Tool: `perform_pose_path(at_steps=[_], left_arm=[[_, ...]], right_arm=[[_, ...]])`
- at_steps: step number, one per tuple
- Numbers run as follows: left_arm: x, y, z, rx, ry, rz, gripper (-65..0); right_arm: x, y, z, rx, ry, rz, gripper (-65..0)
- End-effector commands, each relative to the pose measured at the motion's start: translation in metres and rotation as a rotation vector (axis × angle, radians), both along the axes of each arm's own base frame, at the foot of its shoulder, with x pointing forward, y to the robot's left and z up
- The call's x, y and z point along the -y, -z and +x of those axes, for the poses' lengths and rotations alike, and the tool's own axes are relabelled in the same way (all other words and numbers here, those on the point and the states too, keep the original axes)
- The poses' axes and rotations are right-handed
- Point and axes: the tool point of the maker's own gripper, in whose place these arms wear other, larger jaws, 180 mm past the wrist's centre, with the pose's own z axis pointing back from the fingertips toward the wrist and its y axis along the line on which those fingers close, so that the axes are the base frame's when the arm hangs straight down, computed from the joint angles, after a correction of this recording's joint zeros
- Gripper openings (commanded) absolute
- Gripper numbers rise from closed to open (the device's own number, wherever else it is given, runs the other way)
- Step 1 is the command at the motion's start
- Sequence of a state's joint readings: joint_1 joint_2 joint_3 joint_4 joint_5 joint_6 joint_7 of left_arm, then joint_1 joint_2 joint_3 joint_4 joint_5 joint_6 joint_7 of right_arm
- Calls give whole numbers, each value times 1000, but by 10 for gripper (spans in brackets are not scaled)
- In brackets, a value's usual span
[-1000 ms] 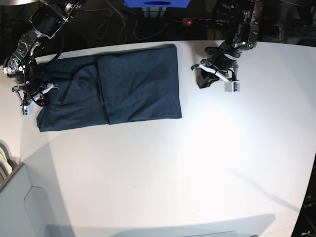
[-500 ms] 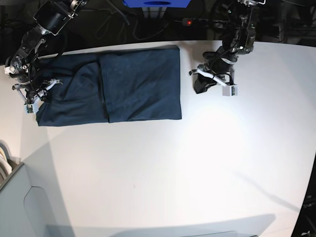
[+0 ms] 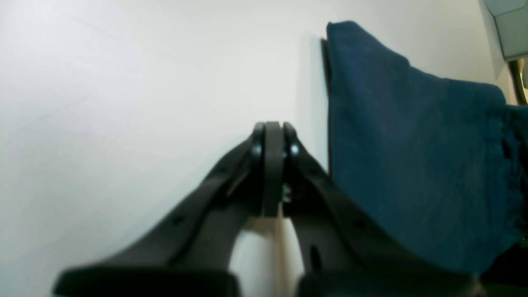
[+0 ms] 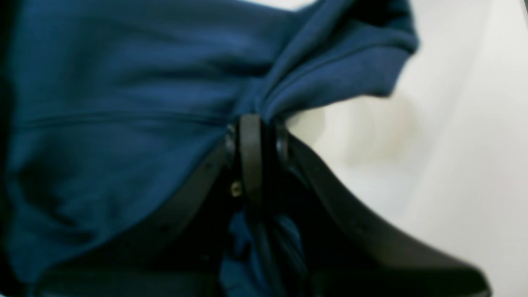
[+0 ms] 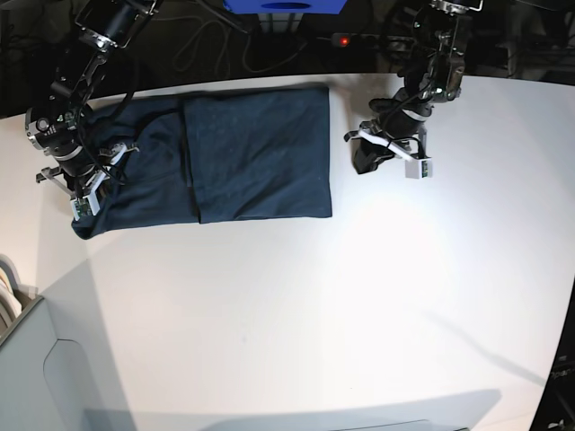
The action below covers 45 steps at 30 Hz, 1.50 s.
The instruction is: Fold the T-shirt properly
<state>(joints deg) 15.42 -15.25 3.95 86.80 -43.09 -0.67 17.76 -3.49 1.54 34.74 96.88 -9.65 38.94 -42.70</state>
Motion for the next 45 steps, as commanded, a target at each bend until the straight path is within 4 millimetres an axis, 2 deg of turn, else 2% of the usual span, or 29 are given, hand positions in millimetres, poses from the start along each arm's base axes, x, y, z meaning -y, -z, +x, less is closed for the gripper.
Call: perform_pose_path(at_steps=[1, 4, 7, 14, 23, 29, 36, 41, 45], left_arm=[[2, 0, -2, -9, 16, 13, -650], [13, -1, 1, -4, 44, 6, -650], [23, -1, 3, -1, 70, -2, -650], [41, -10, 16, 31, 114, -16, -650], [46, -1, 25, 15, 119, -15, -650], [45, -1, 26, 16, 119, -12, -650], [44, 0, 23, 13, 121, -10, -650], [45, -1, 23, 15, 122, -11, -650], [45, -2, 24, 18, 122, -12, -650]], right_arm=[[-6, -19, 12, 67, -43, -16, -649], [-25, -29, 14, 95, -86, -18, -649], [-55, -40, 18, 131, -160, -14, -649], [-135, -70, 21, 222, -371, 17, -649], [-232, -83, 8, 263, -654, 95, -649], [-263, -77, -5, 243, -742, 134, -649], [-284, -59, -15, 184, -806, 167, -649], [-301, -60, -18, 207, -849, 216, -649], [-305, -52, -20, 185, -856, 226, -649]])
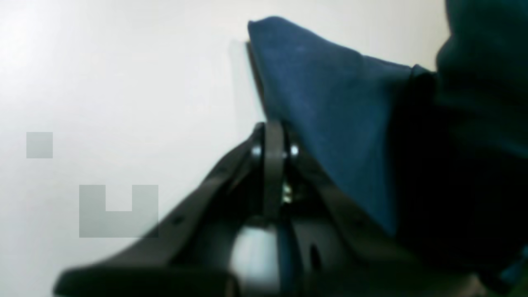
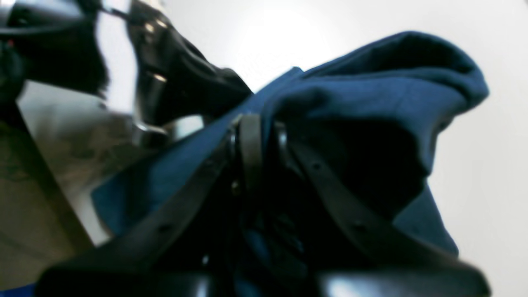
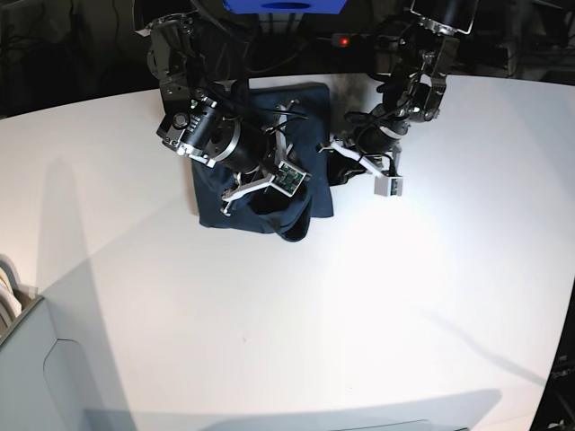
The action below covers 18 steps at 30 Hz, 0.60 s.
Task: Fold the T-shirt properly
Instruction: 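Lift the shirt's end with the right gripper and fold it over the bundle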
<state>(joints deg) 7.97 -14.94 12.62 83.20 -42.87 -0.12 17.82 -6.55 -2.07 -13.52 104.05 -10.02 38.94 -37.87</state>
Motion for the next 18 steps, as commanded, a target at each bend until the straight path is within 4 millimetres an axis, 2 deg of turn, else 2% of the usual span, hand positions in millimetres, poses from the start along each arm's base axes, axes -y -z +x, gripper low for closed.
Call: perform_pose_path(at_steps=[1, 5, 9, 15, 16, 18], left_arm=[[-2, -1, -1, -4, 2, 13, -650], [-3, 0, -1, -5, 1, 15, -650], [-3, 0, -1, -5, 1, 15, -650], [-4, 2, -6, -16, 0, 15, -650], [-4, 2, -6, -15, -2, 15, -650], [-4, 2, -6, -15, -2, 15, -650]], right_arm=[[-7, -10, 6, 27, -20, 36, -649], [-7, 4, 9, -10, -25, 21, -649], [-7, 6, 16, -12, -27, 15, -649], [-8, 9, 15, -21, -29, 13, -644], [-8, 10, 15, -21, -31, 11, -621], [-8, 9, 15, -18, -31, 12, -534]])
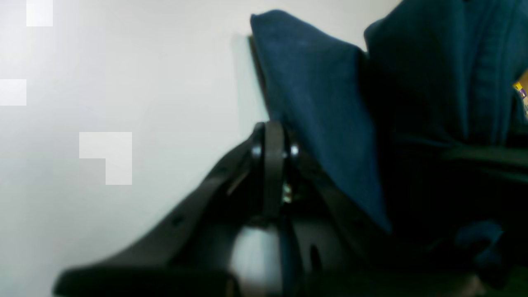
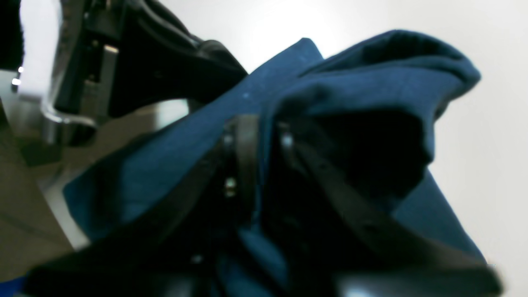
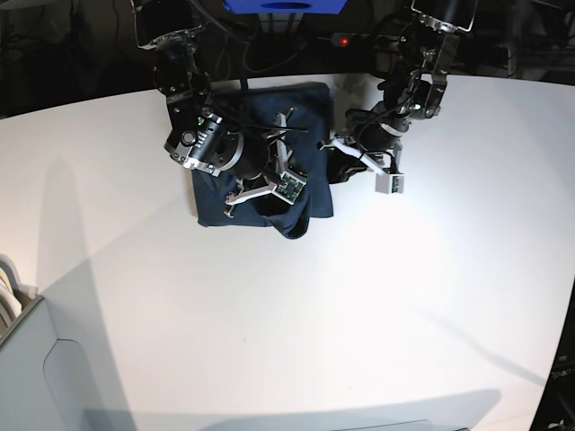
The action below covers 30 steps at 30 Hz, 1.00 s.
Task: Fold the T-shirt properly
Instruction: 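Lift the shirt's end with the right gripper and fold it over the bundle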
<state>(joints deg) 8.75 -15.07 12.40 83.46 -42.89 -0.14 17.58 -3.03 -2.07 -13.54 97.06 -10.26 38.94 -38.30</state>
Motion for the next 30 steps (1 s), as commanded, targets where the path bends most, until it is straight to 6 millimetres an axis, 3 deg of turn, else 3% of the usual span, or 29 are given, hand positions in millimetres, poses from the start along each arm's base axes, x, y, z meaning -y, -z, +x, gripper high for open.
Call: perform_pose_path(at_steps=[1, 4, 7, 11, 14, 20, 27, 30], left_arm=[[-2, 1, -1, -11, 3, 14, -650], [-2, 1, -1, -11, 3, 14, -650], [-5, 1, -2, -13, 4, 20, -650], [-7, 1, -2, -13, 3, 20, -650], [-8, 0, -4, -11, 6, 23, -650], [-15, -17, -8, 26, 11, 33, -650], [-49, -30, -6, 59, -86, 51, -650], [-64, -32, -9, 60, -116, 68, -650]], right_arm=[[-9, -17, 5, 43, -23, 52, -478], [-7, -22, 4, 56, -22, 57, -291], [0, -41, 3, 109, 8, 83, -192], [21, -75, 8, 214, 89, 140, -183], [42, -84, 14, 249, 149, 128, -183], [73, -66, 19, 197, 230, 32, -179], [73, -38, 8, 105, 227, 10, -183], [71, -28, 6, 72, 223, 10, -222]])
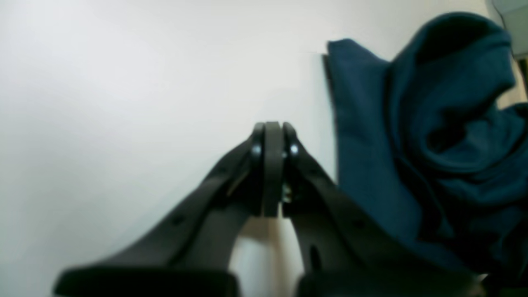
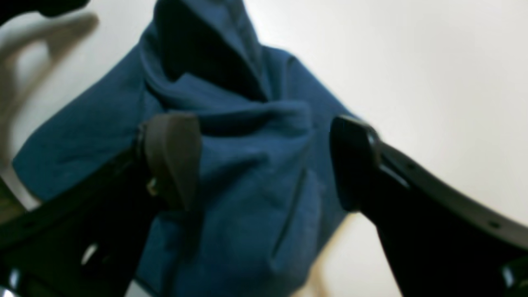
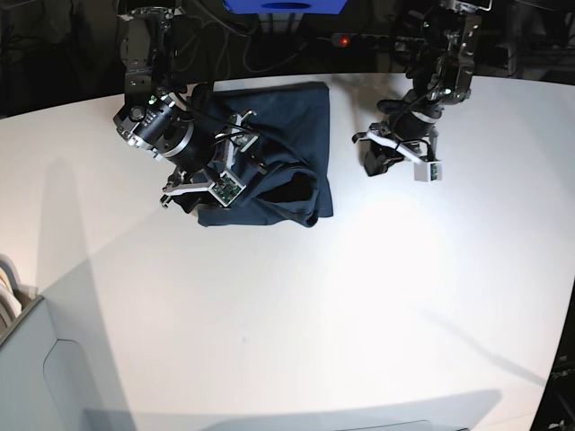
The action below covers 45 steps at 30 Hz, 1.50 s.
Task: Fold the T-shirt properly
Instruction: 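Lift the shirt's end with the right gripper and fold it over the bundle, then press the right gripper along the folded edge to flatten the bundle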
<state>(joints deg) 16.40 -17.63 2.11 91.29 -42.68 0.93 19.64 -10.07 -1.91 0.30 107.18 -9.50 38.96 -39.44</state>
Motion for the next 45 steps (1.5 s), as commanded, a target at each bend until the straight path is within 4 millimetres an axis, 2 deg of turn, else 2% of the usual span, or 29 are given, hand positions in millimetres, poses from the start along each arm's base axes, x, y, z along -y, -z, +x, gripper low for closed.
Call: perform_pose_path(at_steps=[1, 5, 9, 15, 19, 26, 29, 32, 34, 37, 41, 43, 45], left_arm=[[-4, -14, 8, 53, -8, -1, -650], [-17, -12, 4, 45, -39, 11, -650], [-20, -13, 5, 49, -46, 13, -650], [-20, -11, 1, 38, -46, 14, -650], [-20, -11, 2, 41, -47, 12, -650], [-20, -12, 3, 44, -47, 12, -650], [-20, -11, 1, 40, -47, 12, -650], [-20, -10, 0, 37, -47, 12, -650], [-20, -10, 0, 35, -47, 12, -650], [-20, -9, -2, 30, -47, 13, -650], [-20, -7, -5, 22, -48, 13, -650], [-20, -7, -5, 21, -49, 14, -650], [-19, -10, -4, 31, -47, 12, -650]], right_arm=[[-6, -9, 4, 33, -23, 30, -248], [-6, -3, 3, 14, -24, 30, -392], [-7, -2, 1, 11, -23, 32, -639], [-9, -13, -8, 35, -25, 38, -647], [-32, -26, -25, 56, -97, 58, -649], [-66, -22, -52, 18, -202, 94, -649], [-74, -18, -60, 6, -250, 88, -649], [-81, -9, -69, -16, -302, 74, -647], [-83, -2, -77, -35, -336, 60, -616], [-84, 1, -80, -45, -351, 53, -511], [-82, 0, -82, -43, -353, 53, -329], [-82, -10, -79, -13, -349, 60, -262], [-80, -25, -74, 36, -343, 62, -231]])
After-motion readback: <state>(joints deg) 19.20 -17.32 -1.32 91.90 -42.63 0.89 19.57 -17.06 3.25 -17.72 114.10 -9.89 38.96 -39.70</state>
